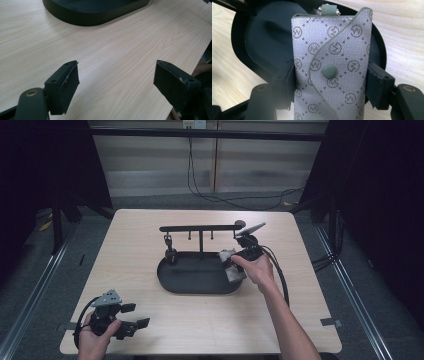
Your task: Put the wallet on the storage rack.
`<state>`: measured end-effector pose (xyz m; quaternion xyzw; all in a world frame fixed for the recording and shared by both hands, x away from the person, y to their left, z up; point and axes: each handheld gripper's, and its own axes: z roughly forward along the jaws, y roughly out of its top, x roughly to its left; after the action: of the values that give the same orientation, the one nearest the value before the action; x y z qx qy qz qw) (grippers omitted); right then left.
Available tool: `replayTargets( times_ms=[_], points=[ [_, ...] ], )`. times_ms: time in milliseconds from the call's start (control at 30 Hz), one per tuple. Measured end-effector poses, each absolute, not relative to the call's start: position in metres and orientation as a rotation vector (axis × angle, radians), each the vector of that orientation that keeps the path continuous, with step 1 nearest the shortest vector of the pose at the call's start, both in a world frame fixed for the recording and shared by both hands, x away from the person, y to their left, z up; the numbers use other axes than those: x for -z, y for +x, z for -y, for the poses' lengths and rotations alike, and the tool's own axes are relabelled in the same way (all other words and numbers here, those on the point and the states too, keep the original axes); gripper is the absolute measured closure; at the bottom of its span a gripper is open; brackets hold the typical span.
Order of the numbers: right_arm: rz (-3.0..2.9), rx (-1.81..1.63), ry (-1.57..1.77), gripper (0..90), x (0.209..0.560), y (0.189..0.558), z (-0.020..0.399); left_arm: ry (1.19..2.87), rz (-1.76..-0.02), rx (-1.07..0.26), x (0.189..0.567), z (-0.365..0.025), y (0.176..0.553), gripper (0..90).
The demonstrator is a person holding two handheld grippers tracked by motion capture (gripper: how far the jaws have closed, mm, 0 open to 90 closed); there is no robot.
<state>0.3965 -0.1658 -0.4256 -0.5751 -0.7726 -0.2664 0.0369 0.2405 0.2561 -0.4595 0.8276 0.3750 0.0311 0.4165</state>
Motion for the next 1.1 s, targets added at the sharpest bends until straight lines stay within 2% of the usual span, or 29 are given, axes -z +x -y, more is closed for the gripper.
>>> replayTargets(
  times_ms=[1100],
  points=[
    [2.33, 0.777, -1.82, 31.5, 0.467, 0.406, 0.154, 2.073, -0.944, -0.078, 0.459, -0.257, 0.241, 20.1]
  ],
)
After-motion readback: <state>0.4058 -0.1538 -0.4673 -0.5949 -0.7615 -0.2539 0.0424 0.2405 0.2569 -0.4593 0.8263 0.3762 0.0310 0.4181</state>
